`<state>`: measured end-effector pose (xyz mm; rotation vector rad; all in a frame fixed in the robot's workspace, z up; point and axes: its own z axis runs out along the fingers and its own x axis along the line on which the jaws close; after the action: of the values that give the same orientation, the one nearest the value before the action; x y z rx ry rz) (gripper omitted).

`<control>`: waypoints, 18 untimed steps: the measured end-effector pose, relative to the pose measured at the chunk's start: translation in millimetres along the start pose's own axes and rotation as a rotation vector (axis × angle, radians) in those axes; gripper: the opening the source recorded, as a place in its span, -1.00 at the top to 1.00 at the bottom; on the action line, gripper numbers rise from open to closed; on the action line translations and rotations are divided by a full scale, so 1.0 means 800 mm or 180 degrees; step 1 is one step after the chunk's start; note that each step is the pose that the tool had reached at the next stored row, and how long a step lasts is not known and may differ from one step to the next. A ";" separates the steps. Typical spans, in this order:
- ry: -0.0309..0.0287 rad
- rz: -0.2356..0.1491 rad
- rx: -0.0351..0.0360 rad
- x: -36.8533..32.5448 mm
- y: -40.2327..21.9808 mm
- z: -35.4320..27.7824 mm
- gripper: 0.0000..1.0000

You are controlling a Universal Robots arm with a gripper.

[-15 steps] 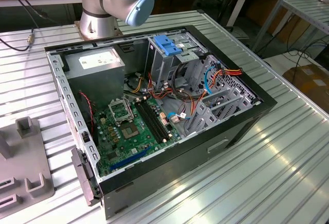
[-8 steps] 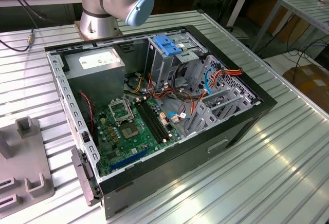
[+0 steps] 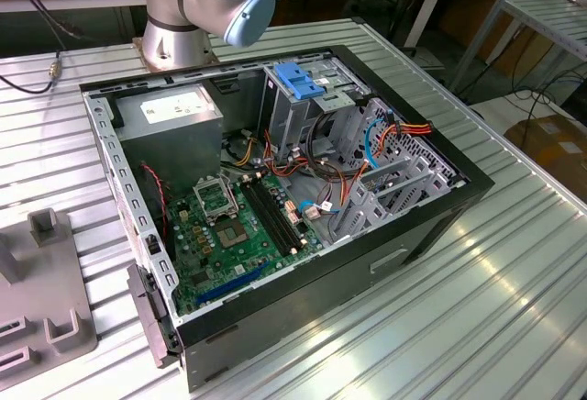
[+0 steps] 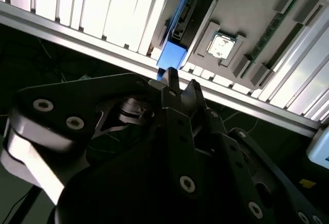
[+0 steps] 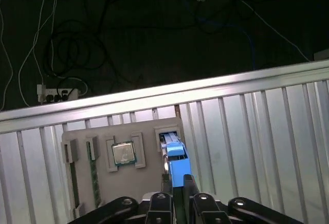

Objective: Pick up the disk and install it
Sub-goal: 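Pick up the disk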

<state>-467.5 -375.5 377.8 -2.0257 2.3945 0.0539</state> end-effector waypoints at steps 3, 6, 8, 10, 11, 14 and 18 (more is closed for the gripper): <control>0.0001 -0.0012 0.0004 -0.0001 -0.0014 0.0062 0.29; 0.0002 -0.0015 0.0005 -0.0004 -0.0046 0.0146 -0.07; 0.0003 -0.0017 0.0007 -0.0003 -0.0050 0.0186 -0.32; 0.0004 -0.0022 0.0010 -0.0002 -0.0051 0.0218 -0.32; 0.0003 -0.0026 0.0011 -0.0001 -0.0052 0.0240 -0.32; 0.0003 -0.0059 0.0015 0.0001 -0.0054 0.0333 -0.32; 0.0004 -0.0078 0.0015 0.0003 -0.0056 0.0431 -0.32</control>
<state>-463.8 -375.5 343.3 -2.0531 2.3677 0.0469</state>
